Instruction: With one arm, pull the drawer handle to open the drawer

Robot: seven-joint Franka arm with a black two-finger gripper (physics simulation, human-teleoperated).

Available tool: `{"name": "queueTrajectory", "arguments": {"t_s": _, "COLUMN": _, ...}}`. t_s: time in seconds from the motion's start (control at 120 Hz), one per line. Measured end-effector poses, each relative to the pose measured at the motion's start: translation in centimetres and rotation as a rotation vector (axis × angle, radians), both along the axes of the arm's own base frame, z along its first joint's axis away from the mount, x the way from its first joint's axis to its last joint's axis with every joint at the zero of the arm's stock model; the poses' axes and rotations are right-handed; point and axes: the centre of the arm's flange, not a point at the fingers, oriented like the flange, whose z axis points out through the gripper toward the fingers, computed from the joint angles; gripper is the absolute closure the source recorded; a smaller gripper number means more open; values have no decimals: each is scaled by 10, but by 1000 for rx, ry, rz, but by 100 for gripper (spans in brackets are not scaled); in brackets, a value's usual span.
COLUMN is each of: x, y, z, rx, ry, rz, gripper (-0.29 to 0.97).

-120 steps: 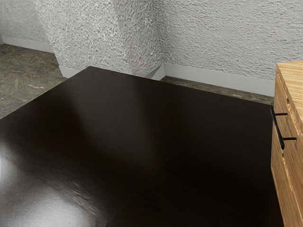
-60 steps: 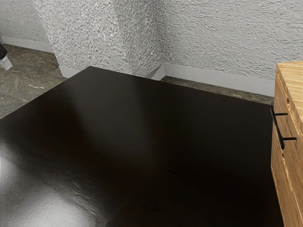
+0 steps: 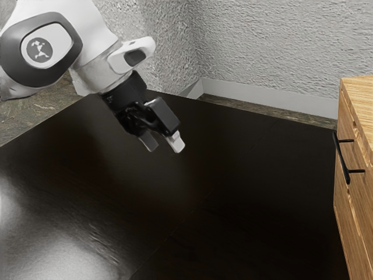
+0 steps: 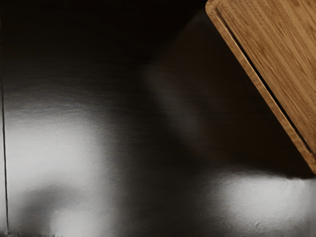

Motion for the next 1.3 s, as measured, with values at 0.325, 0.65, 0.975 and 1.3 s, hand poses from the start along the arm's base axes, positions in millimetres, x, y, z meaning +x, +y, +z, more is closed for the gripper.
{"name": "queueTrajectory", "arguments": {"t_s": 0.325, "x": 91, "y": -74, "z": -18, "rx": -95, "ry": 100, "rz": 336, "gripper": 2}}
{"name": "queueTrajectory", "arguments": {"t_s": 0.65, "x": 134, "y": -133, "z": -35, "rx": -132, "ry": 155, "rz": 478, "gripper": 2}}
{"name": "queueTrajectory", "arguments": {"t_s": 0.975, "x": 137, "y": -167, "z": -35, "rx": -157, "ry": 176, "rz": 523, "gripper": 2}}
{"name": "queueTrajectory", "arguments": {"t_s": 1.3, "x": 146, "y": -188, "z": -34, "rx": -221, "ry": 163, "rz": 524, "gripper": 2}}
